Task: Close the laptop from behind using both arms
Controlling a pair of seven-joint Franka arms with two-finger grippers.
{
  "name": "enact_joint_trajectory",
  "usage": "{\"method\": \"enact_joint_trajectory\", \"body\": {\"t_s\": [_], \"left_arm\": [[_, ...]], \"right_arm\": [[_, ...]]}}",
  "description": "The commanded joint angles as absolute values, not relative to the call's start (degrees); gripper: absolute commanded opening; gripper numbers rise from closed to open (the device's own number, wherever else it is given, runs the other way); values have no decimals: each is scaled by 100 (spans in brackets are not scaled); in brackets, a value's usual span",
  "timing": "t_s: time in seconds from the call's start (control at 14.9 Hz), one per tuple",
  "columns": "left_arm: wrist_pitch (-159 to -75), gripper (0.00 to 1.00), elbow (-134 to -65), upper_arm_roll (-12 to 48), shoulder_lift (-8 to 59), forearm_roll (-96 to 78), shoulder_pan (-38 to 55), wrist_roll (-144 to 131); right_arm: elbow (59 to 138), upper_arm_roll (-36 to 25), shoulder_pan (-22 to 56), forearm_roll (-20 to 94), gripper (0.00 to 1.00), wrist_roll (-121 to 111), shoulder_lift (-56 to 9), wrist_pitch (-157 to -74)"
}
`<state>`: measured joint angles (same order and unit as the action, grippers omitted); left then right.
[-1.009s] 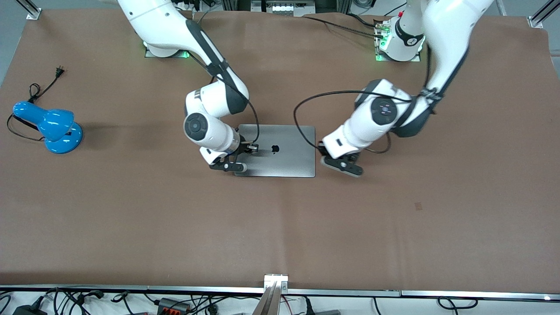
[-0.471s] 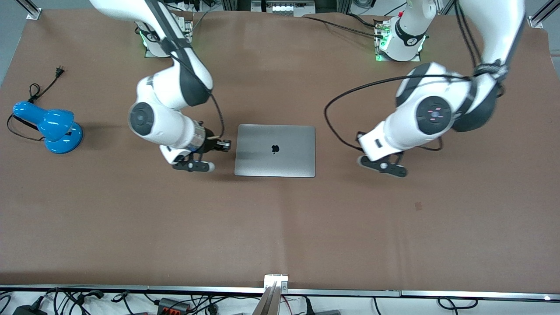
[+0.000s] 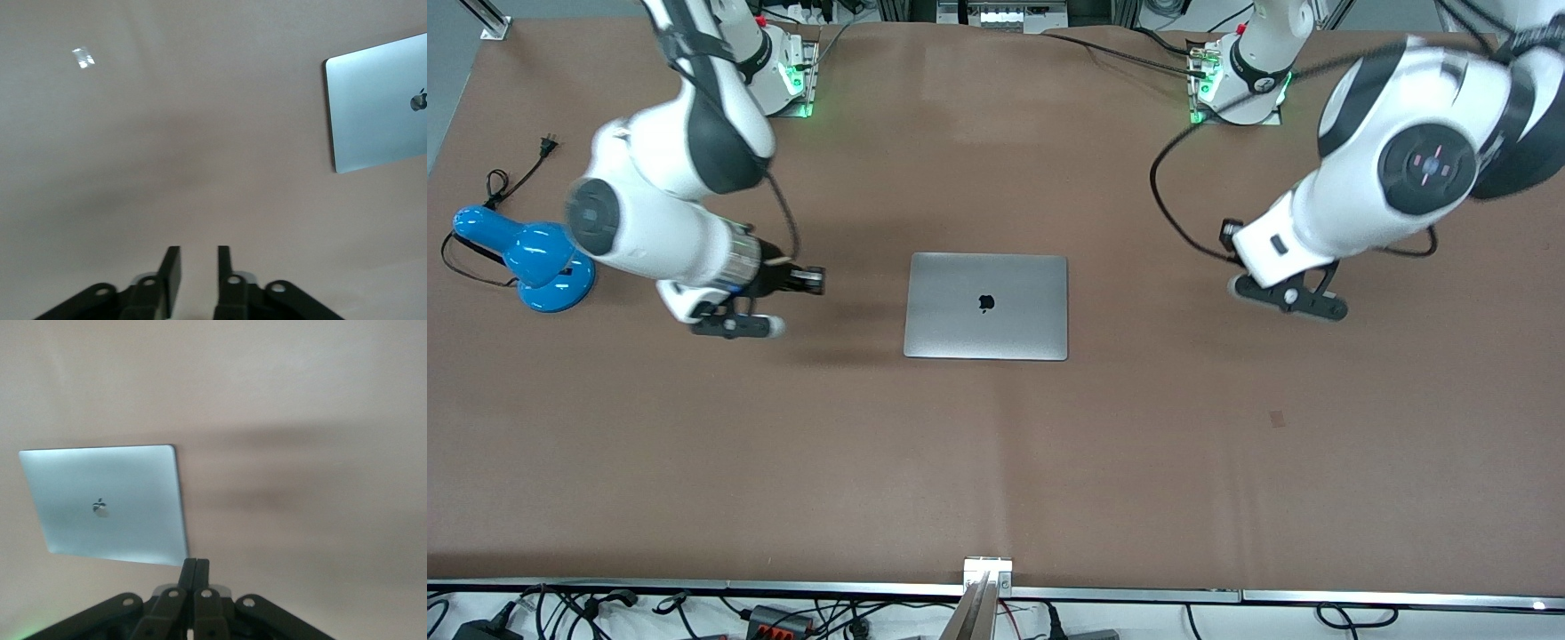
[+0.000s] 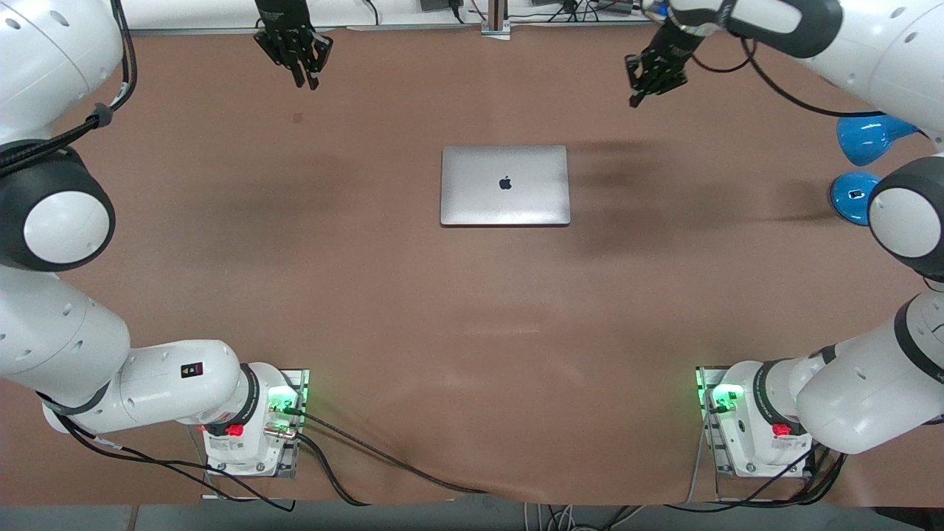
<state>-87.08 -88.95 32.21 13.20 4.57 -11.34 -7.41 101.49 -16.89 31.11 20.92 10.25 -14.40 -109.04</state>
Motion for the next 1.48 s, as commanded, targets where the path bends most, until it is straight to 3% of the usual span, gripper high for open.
{"method": "enact_joint_trajectory", "body": {"t_s": [0.0, 0.4, 0.54, 0.87, 1.14, 1.41], "left_arm": [[-8613, 100, -8904, 3252, 1011, 571, -1300, -502], [-7165, 100, -7981, 3217, 1011, 466, -1941, 1001], [-7137, 100, -7963, 3199, 1037, 431, -1978, 993], [-7207, 100, -7989, 2471, 1002, 132, -1741, 731], [-7504, 100, -8374, 1111, 713, -668, -1127, -96], [-8733, 100, -9691, 782, -297, -581, -722, -123]], "right_arm": [[10169, -1941, 3129, 1689, 0, 809, -994, -10399], [9695, -2241, 3111, 828, 0, 554, -668, -9537], [9476, -2241, 3094, 765, 0, 466, -650, -9344], [9335, -2250, 3033, 466, 0, -227, -694, -9334], [9229, -2250, 2752, 466, 0, -544, -782, -9316], [9185, -2128, 2287, 475, 0, -1098, -835, -9299]]}}
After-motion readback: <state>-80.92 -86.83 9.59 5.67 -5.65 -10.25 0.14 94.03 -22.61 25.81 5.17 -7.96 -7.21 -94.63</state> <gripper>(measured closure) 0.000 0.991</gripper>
